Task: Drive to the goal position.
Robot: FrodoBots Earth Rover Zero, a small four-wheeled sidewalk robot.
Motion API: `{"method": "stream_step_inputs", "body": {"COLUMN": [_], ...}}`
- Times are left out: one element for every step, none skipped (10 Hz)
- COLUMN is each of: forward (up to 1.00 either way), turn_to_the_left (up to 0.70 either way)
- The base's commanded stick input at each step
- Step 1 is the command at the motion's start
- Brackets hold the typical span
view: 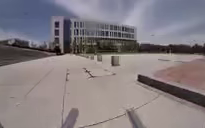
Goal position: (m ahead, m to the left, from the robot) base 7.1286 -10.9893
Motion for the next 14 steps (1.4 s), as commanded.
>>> {"method": "stream_step_inputs", "body": {"forward": [1.0,1.0,1.0,1.0,1.0,1.0,1.0,1.0,1.0,1.0,1.0,1.0,1.0,1.0], "turn_to_the_left": [-0.01,-0.02,-0.07,-0.22,-0.38,-0.4,-0.4,-0.4,-0.4,-0.4,-0.4,-0.4,-0.4,-0.4]}}
